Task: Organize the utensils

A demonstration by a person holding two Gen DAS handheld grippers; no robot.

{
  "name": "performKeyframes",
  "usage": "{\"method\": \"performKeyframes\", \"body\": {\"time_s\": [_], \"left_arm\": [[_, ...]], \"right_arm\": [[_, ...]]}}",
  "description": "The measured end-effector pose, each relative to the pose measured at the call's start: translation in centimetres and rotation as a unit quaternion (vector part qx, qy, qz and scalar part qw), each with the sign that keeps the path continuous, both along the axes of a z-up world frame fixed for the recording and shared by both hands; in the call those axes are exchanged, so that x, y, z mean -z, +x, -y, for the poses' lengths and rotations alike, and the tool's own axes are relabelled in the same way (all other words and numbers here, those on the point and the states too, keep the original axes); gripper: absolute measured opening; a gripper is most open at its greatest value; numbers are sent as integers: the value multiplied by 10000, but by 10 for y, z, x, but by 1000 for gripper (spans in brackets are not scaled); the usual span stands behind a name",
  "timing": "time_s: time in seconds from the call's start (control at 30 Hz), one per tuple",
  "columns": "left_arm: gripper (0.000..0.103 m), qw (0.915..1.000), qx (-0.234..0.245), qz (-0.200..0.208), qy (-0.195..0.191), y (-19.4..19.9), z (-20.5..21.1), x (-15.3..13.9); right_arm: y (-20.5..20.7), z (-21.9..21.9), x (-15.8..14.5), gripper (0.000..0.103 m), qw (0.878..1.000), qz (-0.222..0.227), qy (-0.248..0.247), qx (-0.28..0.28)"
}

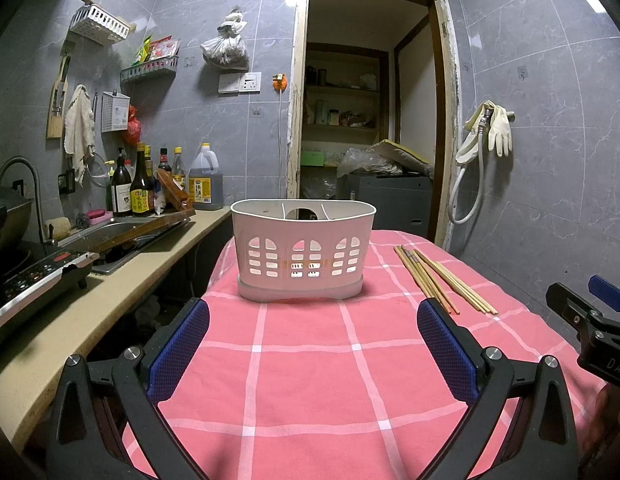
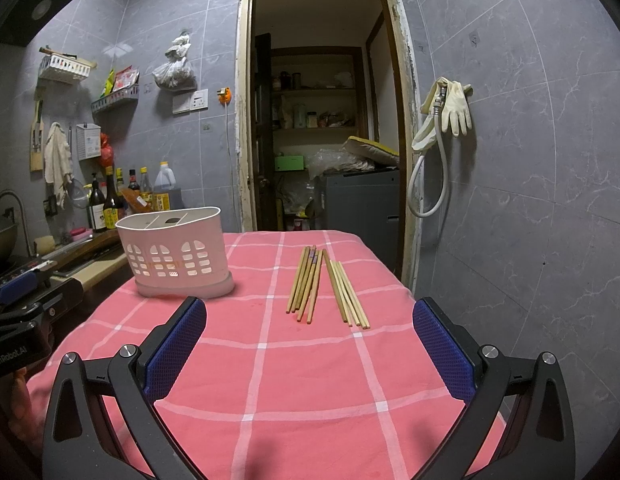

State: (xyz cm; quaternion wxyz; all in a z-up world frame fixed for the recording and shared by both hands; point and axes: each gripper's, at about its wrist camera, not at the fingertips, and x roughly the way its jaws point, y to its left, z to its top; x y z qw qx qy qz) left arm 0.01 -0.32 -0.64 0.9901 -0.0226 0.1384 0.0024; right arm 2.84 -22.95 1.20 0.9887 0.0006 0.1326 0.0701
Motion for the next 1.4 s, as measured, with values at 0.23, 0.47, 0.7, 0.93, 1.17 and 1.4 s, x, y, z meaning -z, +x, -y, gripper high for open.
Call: {"method": "performKeyframes", "body": {"time_s": [0.23, 0.47, 0.7, 0.93, 1.17, 1.4], "left_arm": [[101, 10000, 5, -7, 14, 1, -1, -1], [101, 10000, -6, 0, -13, 0, -2, 0], [101, 10000, 2, -8, -3, 1, -2, -2], [101, 10000, 4, -12, -2, 1, -3, -3], [101, 10000, 4, -11, -3, 1, -3, -3], [101, 10000, -3, -1, 13, 1, -2, -3]], "right_arm": [[0, 0, 0, 103, 10000, -1, -3, 1], [0, 0, 0, 103, 10000, -2, -1, -4], [0, 0, 0, 103, 10000, -11, 4, 3], [0, 0, 1, 103, 10000, -9, 3, 1], [0, -1, 1, 103, 10000, -11, -2, -3], [0, 2, -3, 103, 10000, -9, -8, 10]]}}
